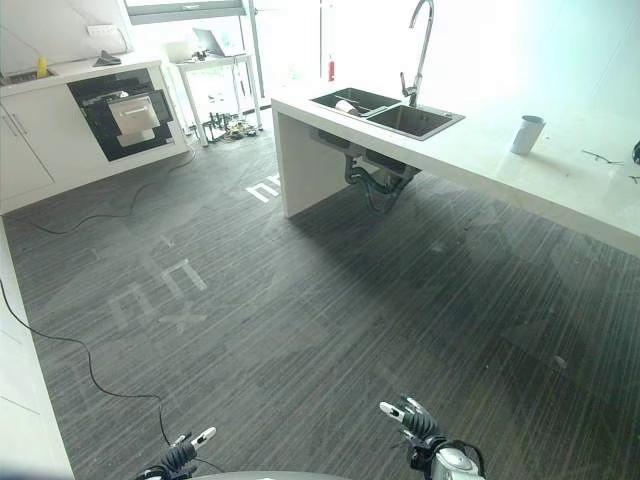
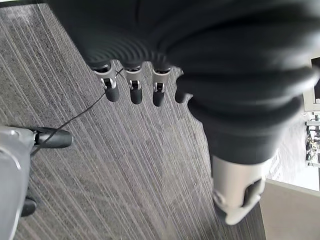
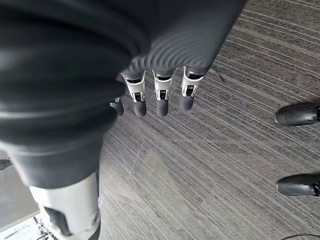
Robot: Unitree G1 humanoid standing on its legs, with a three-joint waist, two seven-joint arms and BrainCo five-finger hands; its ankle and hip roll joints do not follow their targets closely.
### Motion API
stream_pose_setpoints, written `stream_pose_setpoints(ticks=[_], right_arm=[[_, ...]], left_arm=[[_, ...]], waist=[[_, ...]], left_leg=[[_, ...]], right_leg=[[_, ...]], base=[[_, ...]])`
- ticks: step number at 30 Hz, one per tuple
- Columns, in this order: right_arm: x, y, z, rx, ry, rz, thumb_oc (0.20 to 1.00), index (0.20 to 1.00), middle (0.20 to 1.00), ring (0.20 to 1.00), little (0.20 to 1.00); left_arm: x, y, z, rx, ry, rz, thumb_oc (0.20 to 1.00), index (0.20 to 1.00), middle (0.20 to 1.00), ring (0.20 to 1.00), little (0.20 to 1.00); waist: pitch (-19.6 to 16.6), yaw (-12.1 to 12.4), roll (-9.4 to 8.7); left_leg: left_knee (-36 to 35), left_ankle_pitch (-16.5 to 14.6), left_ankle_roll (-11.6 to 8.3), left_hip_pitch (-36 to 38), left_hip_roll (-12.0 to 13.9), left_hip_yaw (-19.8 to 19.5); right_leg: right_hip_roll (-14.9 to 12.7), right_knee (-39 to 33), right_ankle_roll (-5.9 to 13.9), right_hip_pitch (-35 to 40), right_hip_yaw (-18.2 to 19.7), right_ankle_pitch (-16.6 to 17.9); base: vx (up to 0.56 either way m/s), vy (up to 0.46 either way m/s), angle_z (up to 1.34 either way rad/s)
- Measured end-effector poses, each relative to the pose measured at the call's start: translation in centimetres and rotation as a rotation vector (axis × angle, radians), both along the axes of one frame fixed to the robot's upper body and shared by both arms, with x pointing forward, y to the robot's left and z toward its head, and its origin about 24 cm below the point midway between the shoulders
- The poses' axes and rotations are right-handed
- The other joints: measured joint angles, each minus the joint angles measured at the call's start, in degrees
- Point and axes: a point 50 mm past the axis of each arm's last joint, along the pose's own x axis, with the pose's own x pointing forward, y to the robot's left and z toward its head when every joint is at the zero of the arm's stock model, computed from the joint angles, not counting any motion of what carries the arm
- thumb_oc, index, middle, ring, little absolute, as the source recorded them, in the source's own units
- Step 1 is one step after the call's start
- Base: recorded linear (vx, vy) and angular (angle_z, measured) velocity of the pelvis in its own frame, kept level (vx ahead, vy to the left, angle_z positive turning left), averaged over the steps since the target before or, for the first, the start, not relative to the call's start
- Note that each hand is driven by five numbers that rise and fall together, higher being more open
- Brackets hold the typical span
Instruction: Place the dishes in the dishwasher.
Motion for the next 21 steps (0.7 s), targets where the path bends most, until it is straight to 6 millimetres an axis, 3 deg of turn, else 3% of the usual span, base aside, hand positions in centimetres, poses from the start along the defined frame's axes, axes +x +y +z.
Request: stream_pose_setpoints(ticks=[17, 21], right_arm=[[0.4, 0.7, 0.2, 0.054, -0.054, -0.010, 1.000, 1.000, 1.000, 1.000, 1.000], [1.1, 0.9, 0.7, 0.057, -0.093, 0.004, 1.000, 1.000, 1.000, 1.000, 1.000]], left_arm=[[0.5, 0.2, 0.2, 0.015, -0.030, -0.001, 1.000, 1.000, 1.000, 1.000, 1.000], [1.5, 0.1, 0.7, 0.018, -0.083, -0.010, 1.000, 1.000, 1.000, 1.000, 1.000]], waist=[[-0.88, 0.00, -0.03], [-0.91, -0.01, 0.03]], left_leg=[[0.00, -0.12, 0.18, -0.01, 0.04, -0.05], [0.00, -0.14, 0.22, -0.03, 0.08, -0.14]], right_leg=[[0.05, 0.01, -0.10, 0.03, -0.03, -0.02], [0.10, 0.02, -0.16, 0.03, -0.06, 0.01]], base=[[-0.01, -0.019, 0.00], [-0.03, -0.047, 0.01]])
